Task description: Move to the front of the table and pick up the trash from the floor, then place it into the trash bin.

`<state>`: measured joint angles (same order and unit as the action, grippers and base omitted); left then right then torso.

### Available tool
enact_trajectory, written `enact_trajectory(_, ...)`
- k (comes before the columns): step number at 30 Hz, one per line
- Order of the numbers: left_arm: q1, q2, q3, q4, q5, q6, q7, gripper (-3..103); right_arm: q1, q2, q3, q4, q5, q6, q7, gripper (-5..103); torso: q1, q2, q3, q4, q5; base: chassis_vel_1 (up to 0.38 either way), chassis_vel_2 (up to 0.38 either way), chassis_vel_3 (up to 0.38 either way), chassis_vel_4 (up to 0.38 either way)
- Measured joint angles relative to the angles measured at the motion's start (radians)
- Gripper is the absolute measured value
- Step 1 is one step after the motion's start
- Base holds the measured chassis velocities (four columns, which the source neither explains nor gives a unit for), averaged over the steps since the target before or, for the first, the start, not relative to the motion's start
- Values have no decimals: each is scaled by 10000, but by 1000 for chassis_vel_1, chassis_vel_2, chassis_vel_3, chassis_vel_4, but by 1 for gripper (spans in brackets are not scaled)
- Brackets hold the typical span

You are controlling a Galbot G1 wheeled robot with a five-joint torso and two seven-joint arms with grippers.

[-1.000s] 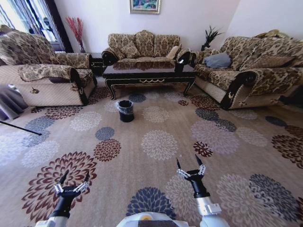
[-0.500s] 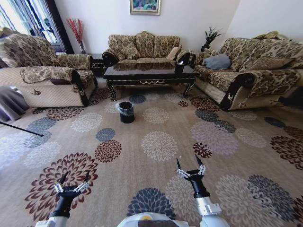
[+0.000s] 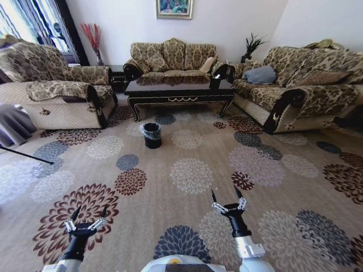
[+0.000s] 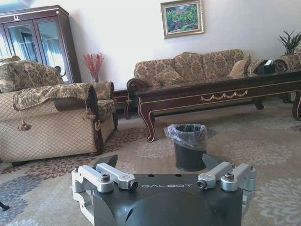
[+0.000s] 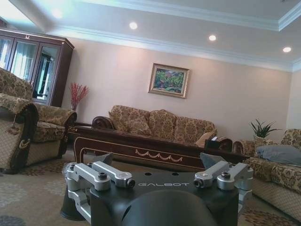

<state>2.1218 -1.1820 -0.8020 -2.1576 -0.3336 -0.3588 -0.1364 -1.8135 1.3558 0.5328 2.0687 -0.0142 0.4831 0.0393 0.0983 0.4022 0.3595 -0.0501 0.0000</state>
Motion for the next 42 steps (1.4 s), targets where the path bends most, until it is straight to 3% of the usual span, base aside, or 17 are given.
enact_trajectory(42,0,0,0,0,0,0,0,100,0,0,0,0,0,0,0,100,644,1711,1068,0,0,0,0,0,0)
